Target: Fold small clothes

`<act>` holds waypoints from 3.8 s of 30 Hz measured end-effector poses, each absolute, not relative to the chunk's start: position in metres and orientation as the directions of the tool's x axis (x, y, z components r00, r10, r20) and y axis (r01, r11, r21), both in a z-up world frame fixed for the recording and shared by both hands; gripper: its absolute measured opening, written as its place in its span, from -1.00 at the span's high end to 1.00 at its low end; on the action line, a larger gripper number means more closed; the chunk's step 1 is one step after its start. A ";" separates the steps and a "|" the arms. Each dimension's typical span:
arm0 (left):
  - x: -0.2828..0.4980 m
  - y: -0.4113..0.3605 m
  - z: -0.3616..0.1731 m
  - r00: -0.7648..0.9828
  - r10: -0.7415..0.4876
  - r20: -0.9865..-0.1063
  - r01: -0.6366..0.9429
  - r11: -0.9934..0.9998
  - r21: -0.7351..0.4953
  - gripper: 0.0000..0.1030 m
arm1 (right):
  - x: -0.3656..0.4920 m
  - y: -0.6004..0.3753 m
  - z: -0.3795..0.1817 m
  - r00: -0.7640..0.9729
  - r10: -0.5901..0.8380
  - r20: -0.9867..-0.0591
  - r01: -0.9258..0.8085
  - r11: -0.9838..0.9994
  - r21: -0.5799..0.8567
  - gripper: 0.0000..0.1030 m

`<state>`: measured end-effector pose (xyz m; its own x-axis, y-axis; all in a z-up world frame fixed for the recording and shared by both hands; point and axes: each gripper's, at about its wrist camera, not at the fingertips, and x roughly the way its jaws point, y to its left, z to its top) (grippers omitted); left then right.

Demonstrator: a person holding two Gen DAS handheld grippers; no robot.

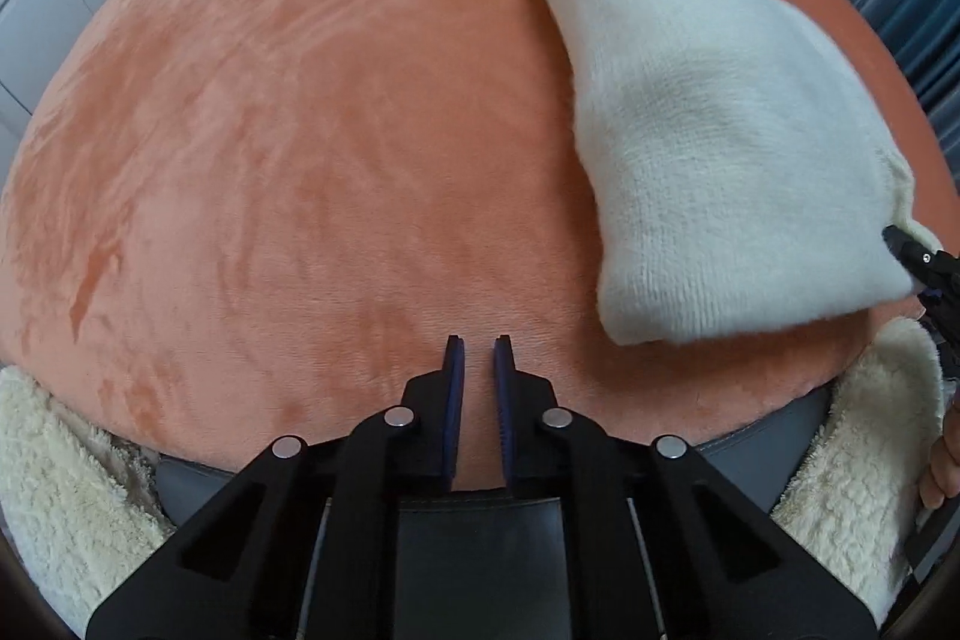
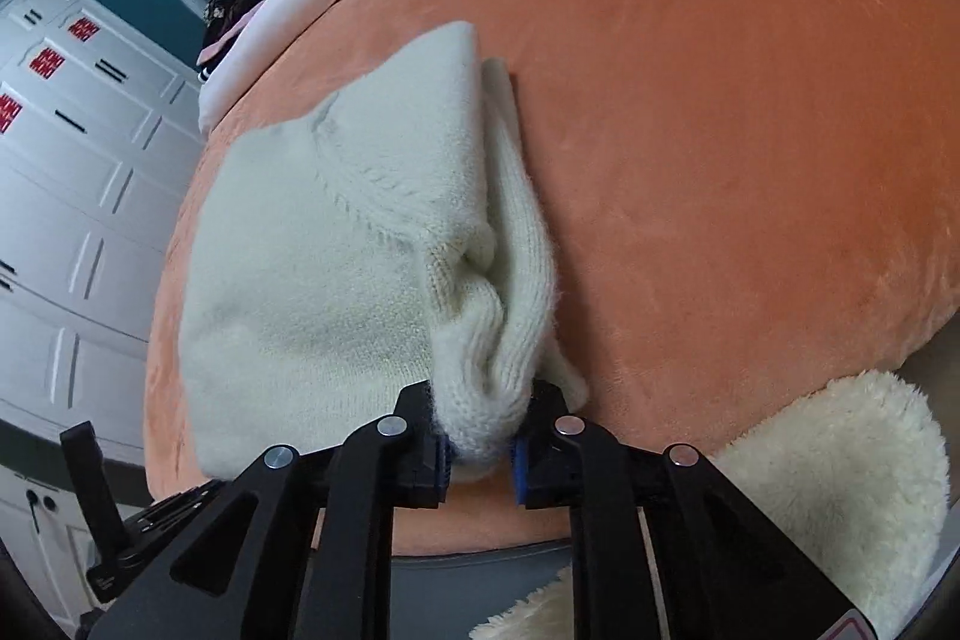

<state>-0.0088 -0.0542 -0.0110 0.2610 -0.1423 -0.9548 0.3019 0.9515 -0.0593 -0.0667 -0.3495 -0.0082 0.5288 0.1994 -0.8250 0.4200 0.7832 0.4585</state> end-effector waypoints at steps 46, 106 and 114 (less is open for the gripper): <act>0.003 -0.160 0.045 0.431 -0.202 -0.880 0.431 0.902 0.004 -0.03 | -0.063 -0.336 0.041 0.460 0.079 -0.884 0.351 0.899 0.263 0.78; 0.003 -0.109 0.042 0.355 -0.244 -0.903 0.318 0.939 -0.129 -0.58 | -0.073 -0.353 0.079 0.523 0.087 -0.848 0.362 0.878 0.314 0.36; -0.007 -0.139 0.030 0.333 -0.215 -0.918 0.371 0.925 -0.082 -0.58 | -0.106 -0.354 -0.006 0.258 0.031 -0.966 0.416 0.899 0.140 0.46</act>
<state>-0.0069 -0.1387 0.0304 0.3335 -0.2145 -0.9180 0.3707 0.9252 -0.0815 -0.1064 -0.3542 -0.0056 0.2583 0.0310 -0.9656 0.4159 0.8985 0.1401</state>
